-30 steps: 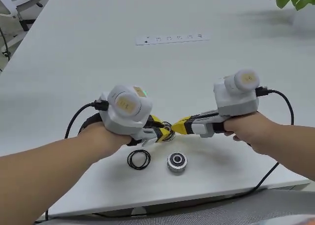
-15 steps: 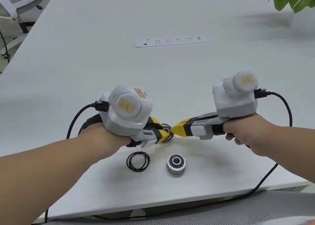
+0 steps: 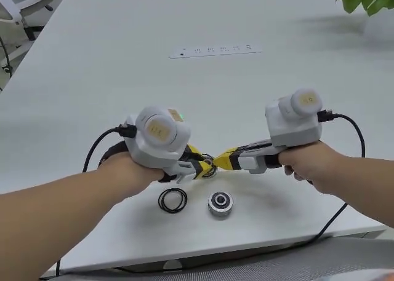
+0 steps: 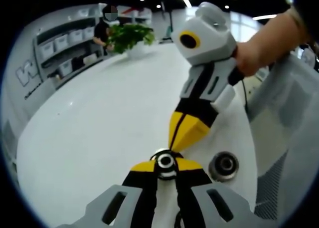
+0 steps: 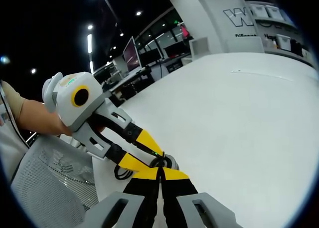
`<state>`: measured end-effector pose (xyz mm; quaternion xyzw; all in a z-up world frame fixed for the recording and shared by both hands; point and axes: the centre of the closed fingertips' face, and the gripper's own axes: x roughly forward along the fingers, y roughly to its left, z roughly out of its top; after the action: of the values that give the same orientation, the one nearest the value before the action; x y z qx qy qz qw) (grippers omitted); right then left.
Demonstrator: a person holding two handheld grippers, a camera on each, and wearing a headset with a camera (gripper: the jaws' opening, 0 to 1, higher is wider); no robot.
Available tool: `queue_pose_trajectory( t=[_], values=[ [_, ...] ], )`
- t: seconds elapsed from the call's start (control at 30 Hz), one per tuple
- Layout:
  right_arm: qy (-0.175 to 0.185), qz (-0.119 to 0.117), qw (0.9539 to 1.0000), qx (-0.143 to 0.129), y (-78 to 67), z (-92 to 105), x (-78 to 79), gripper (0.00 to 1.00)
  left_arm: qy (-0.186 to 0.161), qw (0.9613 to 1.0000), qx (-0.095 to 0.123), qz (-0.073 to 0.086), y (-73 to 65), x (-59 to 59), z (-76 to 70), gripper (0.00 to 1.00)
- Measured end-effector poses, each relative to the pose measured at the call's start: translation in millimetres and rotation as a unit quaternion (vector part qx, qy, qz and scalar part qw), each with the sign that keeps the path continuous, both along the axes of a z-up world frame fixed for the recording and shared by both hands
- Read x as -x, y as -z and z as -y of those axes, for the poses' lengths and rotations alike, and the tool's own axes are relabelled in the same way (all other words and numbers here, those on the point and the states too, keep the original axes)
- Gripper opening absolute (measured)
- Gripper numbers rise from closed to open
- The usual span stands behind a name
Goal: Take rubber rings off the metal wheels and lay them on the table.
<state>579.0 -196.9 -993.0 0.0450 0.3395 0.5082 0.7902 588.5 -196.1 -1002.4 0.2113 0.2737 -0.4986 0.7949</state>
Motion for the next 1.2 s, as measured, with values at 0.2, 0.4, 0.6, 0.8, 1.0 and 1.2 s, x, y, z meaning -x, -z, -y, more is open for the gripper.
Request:
queue_pose_trajectory(
  t=[0.2,0.4,0.6,0.8,1.0,1.2],
  values=[
    [0.0,0.0,1.0,-0.001,0.1,0.1,0.0,0.0,0.003,1.0,0.0,0.0,0.0,0.2,-0.3,0.13],
    [0.001,-0.001,1.0,-0.002,0.1,0.1,0.3,0.0,0.004,1.0,0.001,-0.002,-0.6,0.5,0.0,0.14],
    [0.001,-0.001,1.0,-0.004,-0.2,0.1,0.4,0.0,0.006,1.0,0.002,-0.002,-1.3,1.1,-0.1,0.14],
    [0.002,-0.003,1.0,-0.006,-0.5,-0.7,0.6,0.0,0.008,1.0,0.004,-0.004,-3.2,2.4,-1.9,0.16],
    [0.003,-0.003,0.9999,-0.009,-1.6,-0.7,0.0,0.0,0.011,0.9999,0.008,-0.004,-7.3,4.6,-3.6,0.19],
    [0.005,-0.005,0.9999,-0.013,-2.9,-0.8,-0.9,0.0,0.01,0.9999,0.011,-0.002,-11.7,5.6,-7.1,0.21]
  ],
)
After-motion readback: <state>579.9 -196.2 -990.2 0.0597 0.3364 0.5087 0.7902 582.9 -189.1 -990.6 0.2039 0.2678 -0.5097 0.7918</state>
